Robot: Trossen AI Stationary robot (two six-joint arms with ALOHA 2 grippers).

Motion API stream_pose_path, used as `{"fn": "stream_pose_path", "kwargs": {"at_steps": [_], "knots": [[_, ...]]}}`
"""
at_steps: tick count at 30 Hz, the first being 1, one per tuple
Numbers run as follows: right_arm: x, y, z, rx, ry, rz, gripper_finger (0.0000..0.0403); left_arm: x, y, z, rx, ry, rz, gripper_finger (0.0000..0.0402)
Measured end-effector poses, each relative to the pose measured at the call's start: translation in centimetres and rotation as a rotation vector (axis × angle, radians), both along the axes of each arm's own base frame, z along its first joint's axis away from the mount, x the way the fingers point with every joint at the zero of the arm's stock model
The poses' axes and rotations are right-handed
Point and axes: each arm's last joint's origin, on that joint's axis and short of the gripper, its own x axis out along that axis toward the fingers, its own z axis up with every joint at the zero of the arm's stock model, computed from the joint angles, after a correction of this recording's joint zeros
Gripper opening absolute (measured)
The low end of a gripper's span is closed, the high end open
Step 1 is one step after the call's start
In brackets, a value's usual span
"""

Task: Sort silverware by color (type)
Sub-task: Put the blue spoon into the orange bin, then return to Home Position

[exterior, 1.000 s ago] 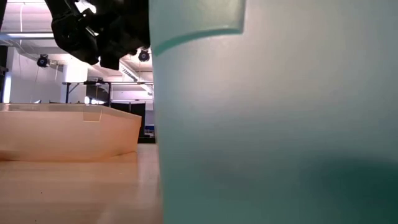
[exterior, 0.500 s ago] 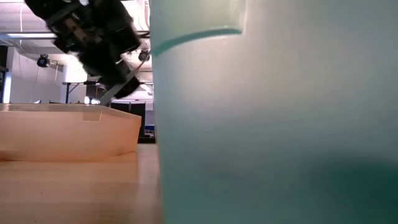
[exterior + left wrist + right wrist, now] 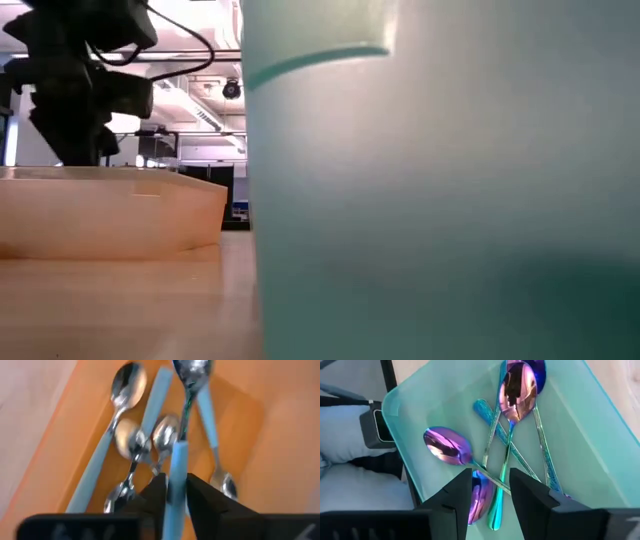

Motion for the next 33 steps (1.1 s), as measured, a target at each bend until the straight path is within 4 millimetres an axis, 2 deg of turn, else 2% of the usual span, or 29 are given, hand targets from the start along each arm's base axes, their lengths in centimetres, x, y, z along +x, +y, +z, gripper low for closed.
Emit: {"fn": "stream_pose_path", "kwargs": {"at_steps": [6, 10, 12, 15, 20, 28, 33], "knots": [[-0.1, 0.0, 0.2, 0.012, 0.004, -0.021, 0.0119, -0.4, 0.0, -0.3, 0.0, 0.063, 0.01, 0.0138], [-0.2, -0.5, 1.5, 0.025, -0.024, -0.021, 0.012, 0.0, 0.0, 0.0, 0.006, 0.026, -0.009, 0.0169], [-0.2, -0.7, 2.4, 0.038, -0.041, -0.035, 0.012, 0.5, -0.1, 0.6, 0.007, -0.037, -0.021, 0.0174], [-0.4, -0.9, 3.8, -0.016, -0.115, 0.04, 0.0119, 0.7, -0.2, 1.6, 0.028, -0.119, -0.076, 0.0176], [-1.2, -1.4, 5.2, -0.151, -0.204, 0.162, 0.0118, -0.2, -0.3, 3.0, 0.036, -0.22, -0.108, 0.0177], [-3.5, -5.7, 7.3, -0.378, -0.241, 0.181, 0.0119, -3.3, -0.1, 5.7, 0.053, -0.443, -0.094, 0.0177], [-5.2, -8.8, 6.7, -0.459, -0.274, 0.165, 0.0117, -5.5, 0.4, 6.4, 0.151, -0.576, -0.016, 0.0178]]}}
